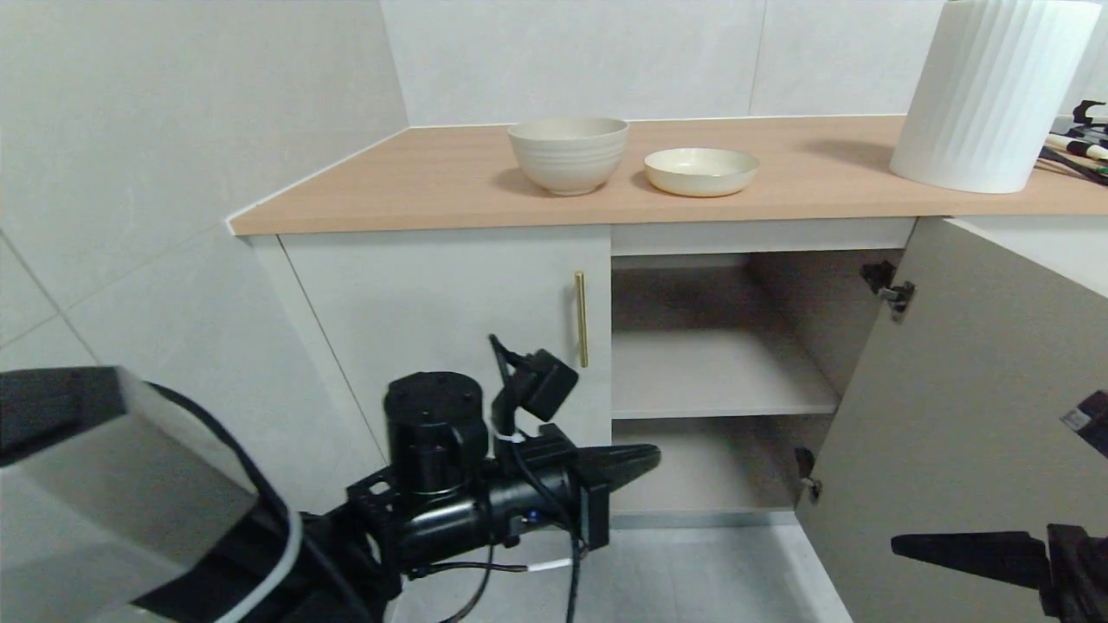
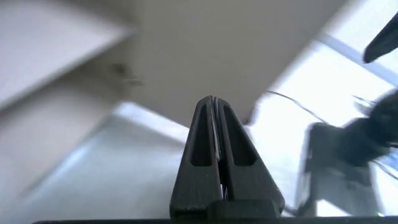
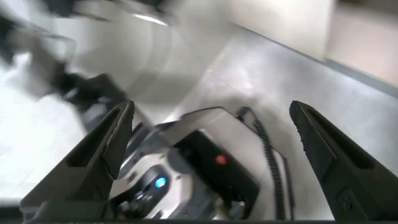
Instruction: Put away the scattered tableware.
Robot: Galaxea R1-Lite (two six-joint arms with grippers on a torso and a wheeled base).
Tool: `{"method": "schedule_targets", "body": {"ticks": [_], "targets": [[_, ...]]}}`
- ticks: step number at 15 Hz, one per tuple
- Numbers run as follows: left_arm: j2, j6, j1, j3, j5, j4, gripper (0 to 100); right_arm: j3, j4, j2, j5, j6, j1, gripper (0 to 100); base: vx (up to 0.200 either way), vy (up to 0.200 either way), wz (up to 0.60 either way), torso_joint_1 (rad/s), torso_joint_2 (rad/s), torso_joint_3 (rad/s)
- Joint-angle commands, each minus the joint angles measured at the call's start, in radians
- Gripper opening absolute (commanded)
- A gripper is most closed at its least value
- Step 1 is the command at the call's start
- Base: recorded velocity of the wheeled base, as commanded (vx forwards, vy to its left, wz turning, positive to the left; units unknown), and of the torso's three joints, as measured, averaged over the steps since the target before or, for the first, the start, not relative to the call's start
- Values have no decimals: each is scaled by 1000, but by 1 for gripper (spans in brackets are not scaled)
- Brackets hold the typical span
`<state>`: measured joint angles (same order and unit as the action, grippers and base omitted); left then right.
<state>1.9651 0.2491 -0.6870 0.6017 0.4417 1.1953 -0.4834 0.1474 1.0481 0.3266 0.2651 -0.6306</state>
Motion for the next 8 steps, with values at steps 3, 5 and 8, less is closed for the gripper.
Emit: {"method": "schedule_targets", "body": {"ticks": [3,5,8], "targets": [[-334,-27,215,-198,0,-71,0,-90,7,148,-73,-21,35,100,0,0,0,0,0,0],[-439,-27,270,-207,0,-178,0,-159,7,178,-84,-35,37,100,0,0,0,0,0,0],[-588,-28,291,-194,0,-382,100,-233,7,231,-86,-63,48,100,0,0,0,0,0,0]]}}
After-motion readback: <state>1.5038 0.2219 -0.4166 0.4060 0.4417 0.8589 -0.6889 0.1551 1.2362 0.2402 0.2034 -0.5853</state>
